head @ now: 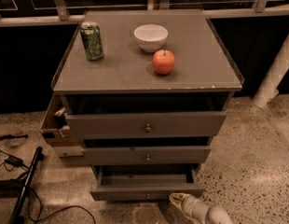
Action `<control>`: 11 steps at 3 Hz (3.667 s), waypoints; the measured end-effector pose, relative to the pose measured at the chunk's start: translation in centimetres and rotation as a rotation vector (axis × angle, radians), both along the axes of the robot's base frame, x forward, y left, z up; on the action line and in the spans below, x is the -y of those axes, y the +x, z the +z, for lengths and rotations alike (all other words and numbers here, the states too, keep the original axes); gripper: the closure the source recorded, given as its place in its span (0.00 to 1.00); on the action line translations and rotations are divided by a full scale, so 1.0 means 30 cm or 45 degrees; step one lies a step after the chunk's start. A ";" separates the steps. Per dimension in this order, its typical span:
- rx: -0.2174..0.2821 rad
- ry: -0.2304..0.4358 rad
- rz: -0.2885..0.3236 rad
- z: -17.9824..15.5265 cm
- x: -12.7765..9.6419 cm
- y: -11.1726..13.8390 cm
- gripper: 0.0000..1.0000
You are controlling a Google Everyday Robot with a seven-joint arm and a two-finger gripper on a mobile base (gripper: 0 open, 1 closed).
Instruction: Close bottom drawer
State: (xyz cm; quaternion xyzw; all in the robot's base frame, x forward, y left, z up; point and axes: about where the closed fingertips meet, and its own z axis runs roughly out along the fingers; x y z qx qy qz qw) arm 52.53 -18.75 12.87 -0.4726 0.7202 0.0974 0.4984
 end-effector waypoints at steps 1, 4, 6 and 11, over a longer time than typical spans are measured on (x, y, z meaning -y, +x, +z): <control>0.000 0.000 -0.001 0.000 -0.001 -0.002 1.00; -0.036 -0.193 0.017 -0.026 -0.027 0.122 1.00; 0.134 -0.207 -0.021 -0.018 -0.025 0.157 1.00; 0.313 -0.201 -0.072 -0.006 -0.048 0.301 1.00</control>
Offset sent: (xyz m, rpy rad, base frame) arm 0.0726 -0.0051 -0.0081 -0.1501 -0.0095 -0.0346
